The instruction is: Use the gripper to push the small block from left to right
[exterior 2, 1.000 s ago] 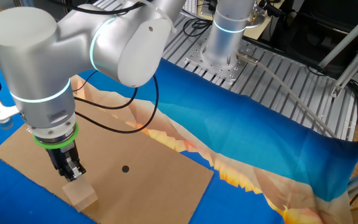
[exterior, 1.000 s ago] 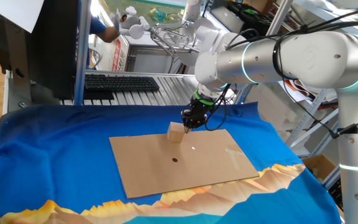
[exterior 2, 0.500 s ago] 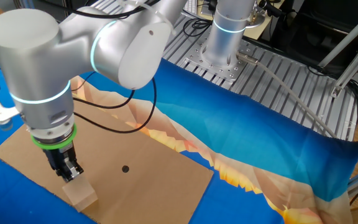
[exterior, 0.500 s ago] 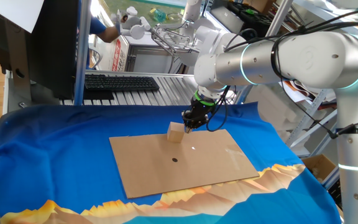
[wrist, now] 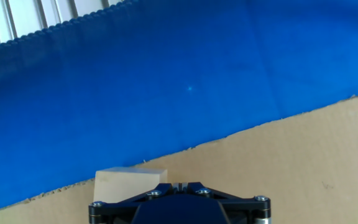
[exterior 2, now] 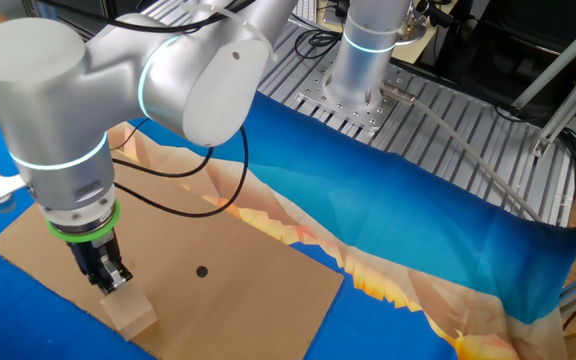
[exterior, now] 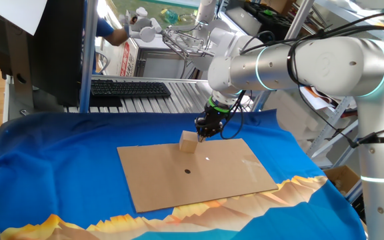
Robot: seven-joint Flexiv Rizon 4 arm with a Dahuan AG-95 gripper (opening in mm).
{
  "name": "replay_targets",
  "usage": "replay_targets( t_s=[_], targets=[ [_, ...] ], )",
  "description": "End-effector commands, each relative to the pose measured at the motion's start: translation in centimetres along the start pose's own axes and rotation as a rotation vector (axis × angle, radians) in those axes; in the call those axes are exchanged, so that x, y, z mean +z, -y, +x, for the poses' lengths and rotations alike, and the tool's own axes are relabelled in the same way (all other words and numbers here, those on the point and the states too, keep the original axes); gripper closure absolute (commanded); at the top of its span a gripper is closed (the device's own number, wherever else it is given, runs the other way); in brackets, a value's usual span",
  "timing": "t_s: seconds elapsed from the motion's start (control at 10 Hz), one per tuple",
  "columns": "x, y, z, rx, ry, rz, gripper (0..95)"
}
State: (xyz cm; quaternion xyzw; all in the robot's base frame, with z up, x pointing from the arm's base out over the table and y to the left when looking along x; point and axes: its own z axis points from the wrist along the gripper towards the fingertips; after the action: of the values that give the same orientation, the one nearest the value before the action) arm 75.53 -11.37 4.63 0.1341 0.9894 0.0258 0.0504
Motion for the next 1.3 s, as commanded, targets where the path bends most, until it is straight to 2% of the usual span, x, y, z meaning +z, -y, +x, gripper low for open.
replay_targets(
  t_s=[0.1,0.3,0.5,0.6,0.9,1.1,1.3],
  targets=[
    [0.10,-0.05,-0.13,-0.016,-0.012,-0.006,95.0],
    [0.10,-0.05,-0.13,-0.044,-0.020,-0.003,95.0],
    [0.10,-0.05,-0.13,-0.113,-0.025,0.017,95.0],
    [0.10,-0.05,-0.13,-0.140,-0.029,0.019,95.0],
    [0.10,-0.05,-0.13,-0.279,-0.050,-0.008,95.0],
    [0.10,-0.05,-0.13,-0.340,-0.036,-0.028,95.0],
    [0.10,-0.05,-0.13,-0.438,-0.023,-0.025,95.0]
  ],
)
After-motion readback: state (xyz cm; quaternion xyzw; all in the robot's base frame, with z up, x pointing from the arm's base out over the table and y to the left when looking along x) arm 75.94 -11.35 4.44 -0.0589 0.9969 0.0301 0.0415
